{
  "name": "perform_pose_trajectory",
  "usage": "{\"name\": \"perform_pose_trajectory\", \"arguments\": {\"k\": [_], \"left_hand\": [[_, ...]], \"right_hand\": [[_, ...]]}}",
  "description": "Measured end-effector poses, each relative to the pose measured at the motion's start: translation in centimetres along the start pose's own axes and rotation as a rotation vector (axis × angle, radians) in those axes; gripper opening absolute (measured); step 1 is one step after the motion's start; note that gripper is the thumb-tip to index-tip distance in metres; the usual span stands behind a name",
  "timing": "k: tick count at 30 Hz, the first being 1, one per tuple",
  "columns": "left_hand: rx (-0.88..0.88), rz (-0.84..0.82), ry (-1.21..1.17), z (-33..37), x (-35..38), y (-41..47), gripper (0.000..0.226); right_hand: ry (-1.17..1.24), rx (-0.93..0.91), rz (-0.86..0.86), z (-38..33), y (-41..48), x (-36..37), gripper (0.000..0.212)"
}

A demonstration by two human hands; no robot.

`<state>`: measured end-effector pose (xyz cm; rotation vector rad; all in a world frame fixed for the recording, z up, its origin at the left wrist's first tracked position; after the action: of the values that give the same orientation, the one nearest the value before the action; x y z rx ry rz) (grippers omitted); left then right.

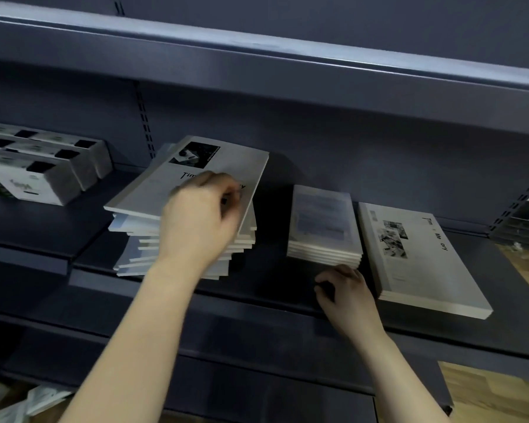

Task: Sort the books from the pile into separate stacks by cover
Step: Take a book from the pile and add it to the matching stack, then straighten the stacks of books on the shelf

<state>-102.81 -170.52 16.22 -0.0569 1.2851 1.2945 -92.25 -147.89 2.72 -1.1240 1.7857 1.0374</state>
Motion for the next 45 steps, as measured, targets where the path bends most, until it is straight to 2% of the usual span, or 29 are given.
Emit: {"name": "perform_pose_trajectory", "arguments": {"k": [5,9,13,16,19,21,23,25,28,30,31,34,36,39,45], "left_hand": [[-0.171,0.004,0.109,-5.8,-1.9,0.4,0.017],[-0.385,-0.073,0.337,-9.5,-2.7,0.6,0.051],[-0.527,-0.215,0.345,-10.4,-2.8,1.3,0.080],[-0.556,-0.222,0.358,-9.9,-3.7,2.2,0.080],[-0.487,-0.143,0.304,-9.0,-4.3,2.9,0.064],[-0.425,-0.084,0.226,-8.3,-4.5,2.9,0.040],[-0.444,-0.045,0.021,-7.6,-4.6,2.7,0.021],[-0.493,-0.011,-0.223,-6.6,-4.6,2.0,0.017],[-0.453,0.069,-0.379,-3.9,-4.1,1.1,0.016],[-0.420,0.098,-0.480,-1.9,-2.6,0.5,0.011],[-0.406,0.101,-0.552,-1.1,-1.6,0.2,0.009],[-0.383,0.075,-0.768,1.7,2.2,-0.8,0.010],[-0.395,0.064,-0.867,4.0,4.6,-1.6,0.011],[-0.405,0.020,-0.989,7.6,7.9,-2.8,0.015],[-0.395,-0.218,-1.034,12.5,11.7,-4.0,0.017]], "right_hand": [[-0.026,0.020,0.015,-0.1,0.2,0.8,0.007],[-0.030,0.037,0.044,-0.2,0.1,1.1,0.007],[-0.032,0.036,0.057,-0.1,0.1,1.2,0.008],[-0.028,0.040,0.059,-0.2,0.1,1.2,0.008],[-0.016,0.039,0.038,-0.2,0.1,1.1,0.010],[-0.010,0.029,0.011,0.0,0.0,0.9,0.011],[0.001,0.029,-0.036,0.2,-0.2,0.7,0.013],[0.027,0.027,-0.087,0.4,-0.4,0.3,0.016],[0.129,0.032,-0.125,0.6,-0.6,-0.8,0.016],[0.305,0.103,-0.118,0.8,-0.5,-1.9,0.016],[0.472,0.170,-0.117,0.8,-0.6,-2.6,0.019],[1.053,0.318,-0.079,0.6,-1.1,-5.1,0.030],[1.234,0.323,-0.060,0.9,-1.5,-7.1,0.037],[1.351,0.288,-0.015,2.7,-2.2,-9.7,0.026],[1.332,0.352,0.179,8.3,-4.3,-11.9,0.032]]}}
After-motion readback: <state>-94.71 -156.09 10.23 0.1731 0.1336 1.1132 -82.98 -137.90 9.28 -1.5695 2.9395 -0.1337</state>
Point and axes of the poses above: each hand's wrist, its own y-axis towards the middle knuckle, its own x-axis out of the palm, z = x × y, the point moved 2 cm from there along y, towards the middle knuckle, and after that the axes turned 6 degrees about -z, right-handed, at the moved point
